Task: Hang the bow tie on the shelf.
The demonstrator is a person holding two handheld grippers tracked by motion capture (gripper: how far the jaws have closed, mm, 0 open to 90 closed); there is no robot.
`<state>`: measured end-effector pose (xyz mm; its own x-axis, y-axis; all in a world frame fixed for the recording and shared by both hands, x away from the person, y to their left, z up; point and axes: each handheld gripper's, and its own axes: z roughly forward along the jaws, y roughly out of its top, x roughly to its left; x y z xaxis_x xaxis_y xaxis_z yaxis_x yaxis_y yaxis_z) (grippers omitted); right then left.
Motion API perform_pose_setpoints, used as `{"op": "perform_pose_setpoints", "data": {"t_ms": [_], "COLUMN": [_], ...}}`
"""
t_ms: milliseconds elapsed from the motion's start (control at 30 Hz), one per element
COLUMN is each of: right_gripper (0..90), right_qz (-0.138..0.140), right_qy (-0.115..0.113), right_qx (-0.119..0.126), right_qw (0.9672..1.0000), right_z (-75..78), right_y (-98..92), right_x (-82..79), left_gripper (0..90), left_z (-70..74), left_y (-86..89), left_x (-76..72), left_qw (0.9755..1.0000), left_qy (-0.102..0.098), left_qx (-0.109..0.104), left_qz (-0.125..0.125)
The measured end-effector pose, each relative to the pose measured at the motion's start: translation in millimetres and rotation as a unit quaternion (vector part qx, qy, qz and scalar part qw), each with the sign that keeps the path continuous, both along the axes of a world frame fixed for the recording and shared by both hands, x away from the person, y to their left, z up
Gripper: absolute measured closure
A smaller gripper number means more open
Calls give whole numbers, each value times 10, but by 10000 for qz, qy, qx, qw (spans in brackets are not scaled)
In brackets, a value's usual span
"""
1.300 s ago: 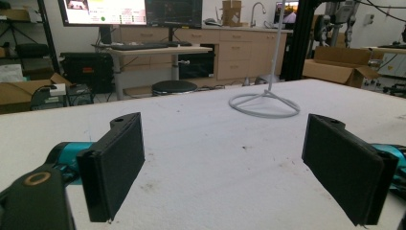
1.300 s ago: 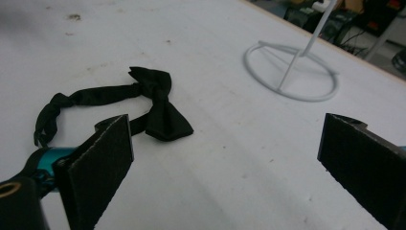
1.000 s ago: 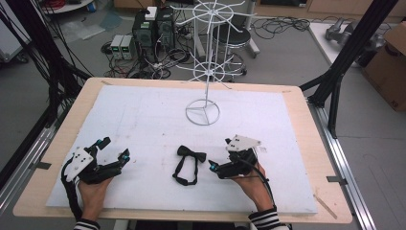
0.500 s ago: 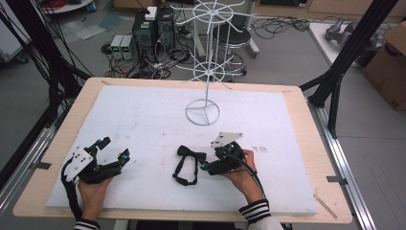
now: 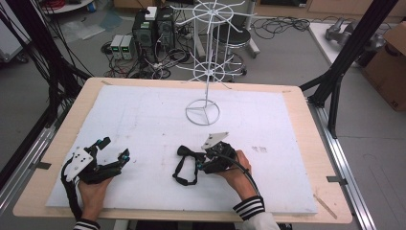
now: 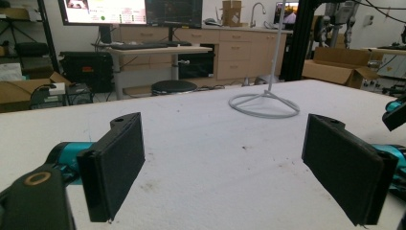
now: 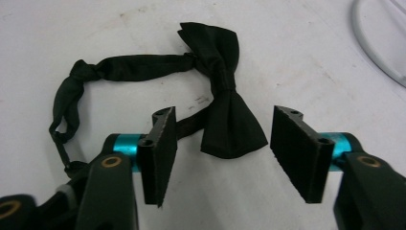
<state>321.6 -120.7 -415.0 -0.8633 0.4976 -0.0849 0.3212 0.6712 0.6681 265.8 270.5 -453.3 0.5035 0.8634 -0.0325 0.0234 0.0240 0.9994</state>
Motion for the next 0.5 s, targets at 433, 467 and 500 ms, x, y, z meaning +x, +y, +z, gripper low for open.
{"op": "perform_pose_setpoints", "data": {"t_ms": [433,467,500], "right_gripper": [557,566,577], "right_qz": [27,37,59], "right_qy": [33,42,43], "right_qx": [-328,-344,-376], "right_qw": [9995,9994,9993], "right_z": [-48,-54,-56], "right_y": [57,65,71], "right_x": [26,27,27], "left_gripper": [150,150,150], "left_z": [1,1,1], "left_y": [1,-1,0], "left_x": [1,0,0], "left_qw": [10000,10000,10000], "left_qy": [2,5,4], "left_qx": [6,0,2], "left_qz": [4,5,5]}}
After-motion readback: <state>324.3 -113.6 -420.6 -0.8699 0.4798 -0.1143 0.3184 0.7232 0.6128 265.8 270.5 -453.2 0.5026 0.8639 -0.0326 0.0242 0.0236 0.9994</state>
